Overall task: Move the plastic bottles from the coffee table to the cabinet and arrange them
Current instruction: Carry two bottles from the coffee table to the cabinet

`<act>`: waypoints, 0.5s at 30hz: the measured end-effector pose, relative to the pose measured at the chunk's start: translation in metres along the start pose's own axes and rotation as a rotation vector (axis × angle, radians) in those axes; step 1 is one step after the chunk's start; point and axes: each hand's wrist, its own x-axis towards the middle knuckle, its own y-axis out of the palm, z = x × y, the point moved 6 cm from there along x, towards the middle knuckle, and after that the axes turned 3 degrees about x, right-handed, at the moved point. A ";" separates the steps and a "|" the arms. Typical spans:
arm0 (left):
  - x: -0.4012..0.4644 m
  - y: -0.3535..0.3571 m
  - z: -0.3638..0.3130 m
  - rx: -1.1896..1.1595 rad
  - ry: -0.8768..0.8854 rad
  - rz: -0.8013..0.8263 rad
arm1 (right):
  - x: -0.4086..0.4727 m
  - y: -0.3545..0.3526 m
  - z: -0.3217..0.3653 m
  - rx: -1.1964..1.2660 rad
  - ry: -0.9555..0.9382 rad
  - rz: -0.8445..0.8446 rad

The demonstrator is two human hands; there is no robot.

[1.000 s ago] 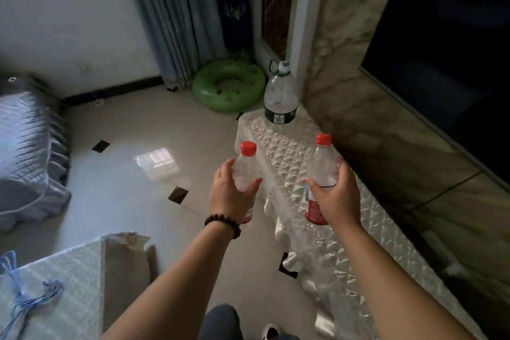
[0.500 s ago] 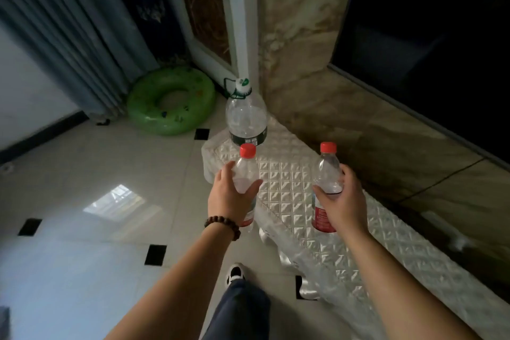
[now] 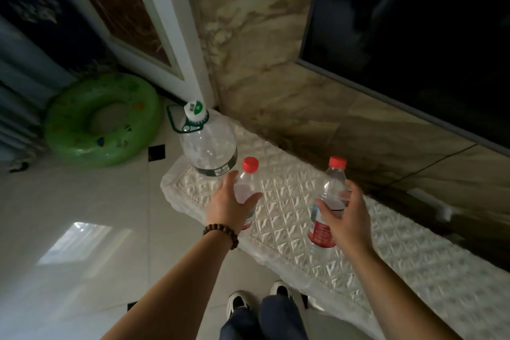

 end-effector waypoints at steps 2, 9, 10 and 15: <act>0.025 0.023 0.000 0.005 0.006 0.032 | 0.024 0.011 -0.013 0.008 0.019 -0.003; 0.113 0.103 0.005 -0.030 0.037 0.018 | 0.113 0.069 -0.048 0.046 -0.047 -0.034; 0.123 0.112 0.006 -0.031 0.044 0.013 | 0.124 0.079 -0.054 0.050 -0.056 -0.034; 0.157 0.150 0.016 0.063 0.080 -0.021 | 0.162 0.120 -0.079 0.033 -0.112 -0.022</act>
